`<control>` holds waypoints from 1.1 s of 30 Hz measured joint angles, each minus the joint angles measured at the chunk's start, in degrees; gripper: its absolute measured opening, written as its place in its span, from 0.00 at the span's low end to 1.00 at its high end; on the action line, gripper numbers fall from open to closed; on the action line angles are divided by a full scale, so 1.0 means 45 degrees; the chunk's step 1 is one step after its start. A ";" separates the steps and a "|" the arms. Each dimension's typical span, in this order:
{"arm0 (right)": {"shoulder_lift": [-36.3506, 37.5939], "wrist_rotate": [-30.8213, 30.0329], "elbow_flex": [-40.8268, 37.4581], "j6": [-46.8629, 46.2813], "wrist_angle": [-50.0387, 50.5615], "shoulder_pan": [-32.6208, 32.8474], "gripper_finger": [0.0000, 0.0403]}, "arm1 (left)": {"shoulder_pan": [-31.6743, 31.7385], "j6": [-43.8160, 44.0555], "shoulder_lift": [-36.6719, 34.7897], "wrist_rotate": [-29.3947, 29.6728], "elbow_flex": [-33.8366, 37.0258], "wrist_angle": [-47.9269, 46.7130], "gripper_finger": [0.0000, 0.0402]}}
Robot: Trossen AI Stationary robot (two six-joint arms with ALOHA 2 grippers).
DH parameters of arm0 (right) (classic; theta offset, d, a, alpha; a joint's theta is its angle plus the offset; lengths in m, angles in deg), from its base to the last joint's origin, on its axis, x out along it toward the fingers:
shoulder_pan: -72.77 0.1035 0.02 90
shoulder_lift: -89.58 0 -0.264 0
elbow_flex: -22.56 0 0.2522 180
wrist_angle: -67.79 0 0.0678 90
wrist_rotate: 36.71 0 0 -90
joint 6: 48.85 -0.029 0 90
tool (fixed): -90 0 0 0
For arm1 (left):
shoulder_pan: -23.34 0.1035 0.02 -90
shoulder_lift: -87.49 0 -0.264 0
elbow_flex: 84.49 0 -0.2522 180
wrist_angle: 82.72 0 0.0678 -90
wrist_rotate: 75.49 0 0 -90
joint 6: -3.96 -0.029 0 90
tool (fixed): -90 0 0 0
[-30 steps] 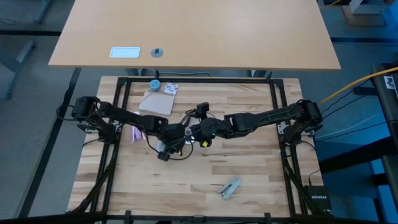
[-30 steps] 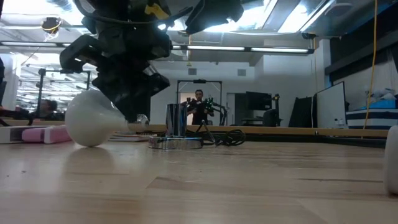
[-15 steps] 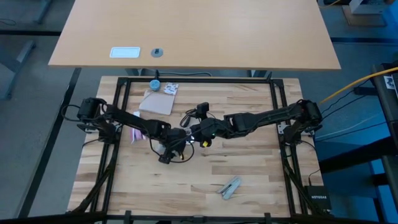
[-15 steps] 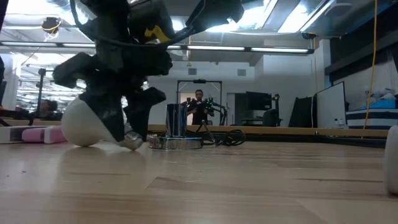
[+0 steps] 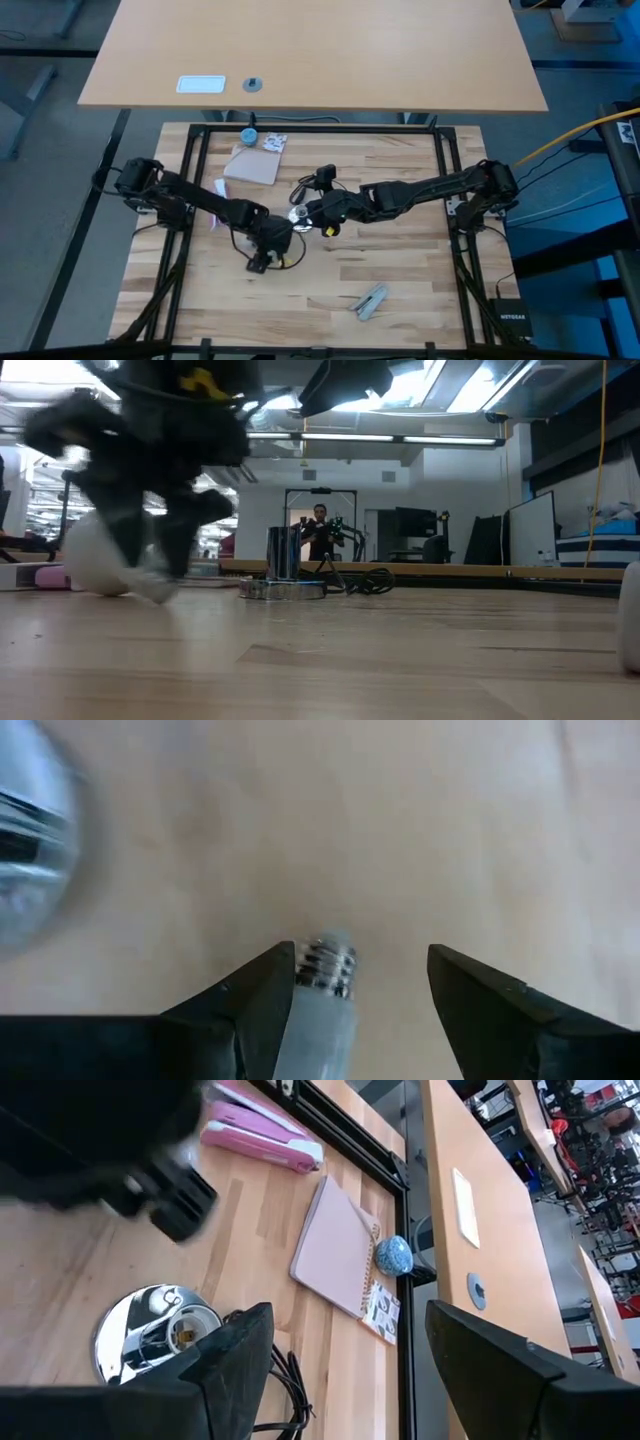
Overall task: Screw lightbulb
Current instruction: Insert the light bulb into the lamp
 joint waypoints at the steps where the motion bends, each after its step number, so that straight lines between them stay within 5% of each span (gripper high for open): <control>1: 0.0000 0.0000 0.0000 0.0000 0.0045 0.0000 0.66 | -0.0172 0.0021 0.0000 -0.0126 0.0000 -0.0202 0.55; 10: -0.0005 0.0000 0.0000 0.0000 0.0011 0.0000 0.66 | -0.1006 0.1881 0.0000 -0.0170 -0.0812 -0.1009 0.55; 17: -0.0005 -0.0001 0.0000 -0.0123 0.0225 0.0010 0.66 | -0.1015 0.3464 -0.0019 -0.0214 -0.2848 -0.5743 0.55; 20: -0.0010 -0.0001 0.0000 -0.0356 0.0458 0.0010 0.66 | -0.1226 0.4574 -0.0024 -0.1306 -0.3309 -0.7269 0.55; 33: -0.0010 0.0001 0.0000 -0.0593 0.0680 0.0012 0.66 | -0.3529 0.5515 -0.0034 -0.2152 -0.2093 -0.7436 0.55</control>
